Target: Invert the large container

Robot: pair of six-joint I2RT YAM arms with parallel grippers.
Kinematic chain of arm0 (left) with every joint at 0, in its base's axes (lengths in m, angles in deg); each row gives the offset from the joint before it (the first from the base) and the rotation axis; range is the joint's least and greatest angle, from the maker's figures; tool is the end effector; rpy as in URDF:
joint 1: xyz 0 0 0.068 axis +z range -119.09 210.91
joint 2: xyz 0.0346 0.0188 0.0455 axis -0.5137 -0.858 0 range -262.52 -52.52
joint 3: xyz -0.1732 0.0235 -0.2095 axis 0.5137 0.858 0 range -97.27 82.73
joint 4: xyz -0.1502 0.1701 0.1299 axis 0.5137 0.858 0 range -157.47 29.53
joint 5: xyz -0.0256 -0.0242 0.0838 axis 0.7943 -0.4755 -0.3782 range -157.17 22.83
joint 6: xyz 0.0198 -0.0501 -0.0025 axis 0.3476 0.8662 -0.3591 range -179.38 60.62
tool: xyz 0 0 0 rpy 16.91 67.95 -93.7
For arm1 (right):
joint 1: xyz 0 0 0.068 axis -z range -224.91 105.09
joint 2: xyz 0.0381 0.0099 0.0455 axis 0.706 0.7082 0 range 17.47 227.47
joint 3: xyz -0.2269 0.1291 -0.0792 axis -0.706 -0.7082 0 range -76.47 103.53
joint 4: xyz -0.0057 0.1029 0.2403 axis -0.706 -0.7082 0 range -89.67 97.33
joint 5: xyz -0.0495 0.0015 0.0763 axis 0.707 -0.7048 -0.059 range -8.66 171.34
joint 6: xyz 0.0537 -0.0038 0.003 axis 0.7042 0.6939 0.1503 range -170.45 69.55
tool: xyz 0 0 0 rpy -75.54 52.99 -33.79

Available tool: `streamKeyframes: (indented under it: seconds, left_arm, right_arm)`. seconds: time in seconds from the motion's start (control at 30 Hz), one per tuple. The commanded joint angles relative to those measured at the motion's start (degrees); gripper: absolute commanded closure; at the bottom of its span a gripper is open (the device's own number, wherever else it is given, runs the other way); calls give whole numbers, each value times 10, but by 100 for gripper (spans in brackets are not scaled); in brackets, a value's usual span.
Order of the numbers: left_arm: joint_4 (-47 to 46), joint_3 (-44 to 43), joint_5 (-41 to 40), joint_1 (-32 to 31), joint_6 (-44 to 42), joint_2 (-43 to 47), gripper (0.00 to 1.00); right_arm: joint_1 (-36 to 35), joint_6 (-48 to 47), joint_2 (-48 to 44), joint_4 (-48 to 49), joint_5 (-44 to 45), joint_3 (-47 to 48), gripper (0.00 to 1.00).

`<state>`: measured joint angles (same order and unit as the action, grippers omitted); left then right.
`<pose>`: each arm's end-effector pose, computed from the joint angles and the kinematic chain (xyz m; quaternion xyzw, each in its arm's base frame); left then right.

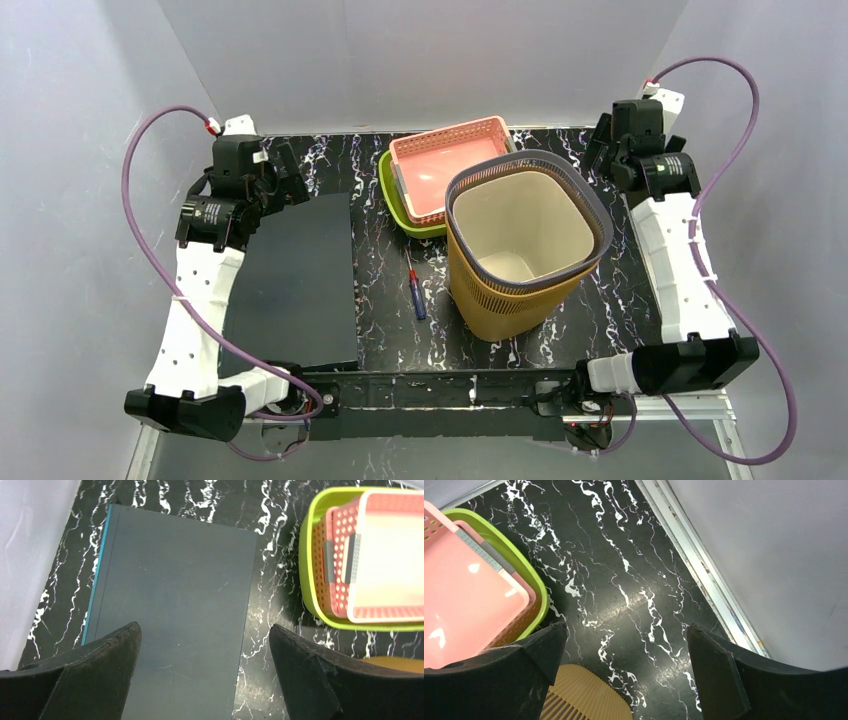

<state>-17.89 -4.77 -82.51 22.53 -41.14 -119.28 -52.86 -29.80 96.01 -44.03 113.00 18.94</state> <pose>0.2177 -0.0225 0.4468 -0.1409 0.8442 -0.0042 0.5171 0.2707 0.0190 0.4418 0.2205 0.8321 -0.1232 0.4938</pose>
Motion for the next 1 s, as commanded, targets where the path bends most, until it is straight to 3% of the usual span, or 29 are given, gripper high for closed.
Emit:
streamKeyframes:
  seconds: [0.0, 0.13, 0.23, 0.33, 0.43, 0.5, 0.57, 0.63, 0.77, 0.97]
  left_arm:
    - [4, 6, -84, 0, 50, 32, 2]
    - [-40, 44, -25, 0, 30, 71, 2]
    - [-60, 84, 2, 1, 64, 98, 2]
    - [-25, 93, 0, 2, 137, 110, 2]
    - [-33, 112, 46, 2, 153, 121, 2]
    - [-20, 117, 36, 2, 177, 126, 2]
    - [12, 116, 6, 2, 225, 129, 2]
    - [21, 119, 15, 3, 220, 138, 2]
    - [-2, 134, 25, 3, 197, 165, 2]
    - [28, 125, -61, 3, 172, 191, 2]
  right_arm:
    - [1, -14, -82, 76, 3, -38, 1]
    - [1, -102, -145, 163, -196, -72, 1]
    - [1, -75, -166, 193, -275, -57, 1]
    - [1, -74, -144, 177, -408, -1, 1]
    - [-1, -49, -92, 137, -547, 65, 1]
    - [-19, -30, -64, 122, -595, 89, 1]
    - [-63, -28, -51, 118, -606, 99, 1]
    - [-126, -38, -23, 83, -593, 133, 1]
    - [-300, -78, 58, -22, -459, 258, 1]
    - [-492, -74, 117, -29, -257, 281, 1]
